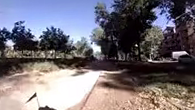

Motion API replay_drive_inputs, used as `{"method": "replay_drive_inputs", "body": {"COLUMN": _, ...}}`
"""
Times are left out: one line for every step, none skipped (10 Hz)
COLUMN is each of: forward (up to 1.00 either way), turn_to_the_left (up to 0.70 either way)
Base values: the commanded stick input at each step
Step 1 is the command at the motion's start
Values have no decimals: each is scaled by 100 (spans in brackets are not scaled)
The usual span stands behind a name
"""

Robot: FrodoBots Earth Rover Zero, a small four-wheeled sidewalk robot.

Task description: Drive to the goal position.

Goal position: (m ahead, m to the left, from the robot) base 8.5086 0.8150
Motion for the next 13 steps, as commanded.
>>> {"method": "replay_drive_inputs", "body": {"forward": 70, "turn_to_the_left": 0}}
{"method": "replay_drive_inputs", "body": {"forward": 70, "turn_to_the_left": 0}}
{"method": "replay_drive_inputs", "body": {"forward": 70, "turn_to_the_left": 0}}
{"method": "replay_drive_inputs", "body": {"forward": 70, "turn_to_the_left": 0}}
{"method": "replay_drive_inputs", "body": {"forward": 70, "turn_to_the_left": 0}}
{"method": "replay_drive_inputs", "body": {"forward": 70, "turn_to_the_left": 0}}
{"method": "replay_drive_inputs", "body": {"forward": 70, "turn_to_the_left": 0}}
{"method": "replay_drive_inputs", "body": {"forward": 70, "turn_to_the_left": 0}}
{"method": "replay_drive_inputs", "body": {"forward": 70, "turn_to_the_left": 0}}
{"method": "replay_drive_inputs", "body": {"forward": 70, "turn_to_the_left": 0}}
{"method": "replay_drive_inputs", "body": {"forward": 70, "turn_to_the_left": 0}}
{"method": "replay_drive_inputs", "body": {"forward": 70, "turn_to_the_left": 0}}
{"method": "replay_drive_inputs", "body": {"forward": 70, "turn_to_the_left": 0}}
